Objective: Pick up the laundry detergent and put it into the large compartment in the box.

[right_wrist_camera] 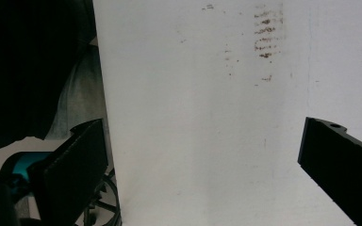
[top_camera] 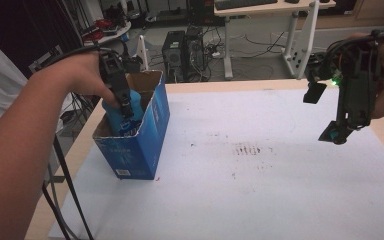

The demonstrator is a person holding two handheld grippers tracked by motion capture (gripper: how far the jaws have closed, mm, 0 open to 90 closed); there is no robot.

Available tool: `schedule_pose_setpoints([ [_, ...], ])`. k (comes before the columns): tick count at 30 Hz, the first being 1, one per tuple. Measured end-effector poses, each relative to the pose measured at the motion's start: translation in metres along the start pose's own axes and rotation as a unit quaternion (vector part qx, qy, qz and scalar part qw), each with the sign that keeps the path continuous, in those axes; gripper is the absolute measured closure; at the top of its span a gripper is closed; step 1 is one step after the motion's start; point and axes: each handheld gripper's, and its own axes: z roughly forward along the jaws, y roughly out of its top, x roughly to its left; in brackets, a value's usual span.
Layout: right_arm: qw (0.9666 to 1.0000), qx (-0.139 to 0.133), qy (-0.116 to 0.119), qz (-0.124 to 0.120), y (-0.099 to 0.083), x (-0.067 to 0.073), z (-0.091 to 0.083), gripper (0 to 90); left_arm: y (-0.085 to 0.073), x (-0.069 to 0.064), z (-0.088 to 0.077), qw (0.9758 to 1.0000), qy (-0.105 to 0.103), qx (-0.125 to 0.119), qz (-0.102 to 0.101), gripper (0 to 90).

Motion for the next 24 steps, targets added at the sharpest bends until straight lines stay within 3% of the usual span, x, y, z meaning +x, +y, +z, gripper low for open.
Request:
schedule_pose_setpoints([
  [15, 1.0000, 0.003, 0.001, -0.002, 0.001, -0.001, 0.001, 1.6, 0.002, -0.002, 0.034, 0.9994, 0.002, 0.010, 0.033, 38.1],
  [20, 1.0000, 0.004, 0.001, -0.004, 0.002, -0.001, 0.002, 1.6, 0.002, -0.004, 0.035, 0.9987, 0.006, 0.007, 0.050, 38.2],
  [24, 1.0000, 0.004, 0.001, -0.003, 0.002, -0.001, 0.002, 1.6, 0.002, -0.004, 0.035, 0.9986, 0.006, 0.005, 0.053, 38.1],
])
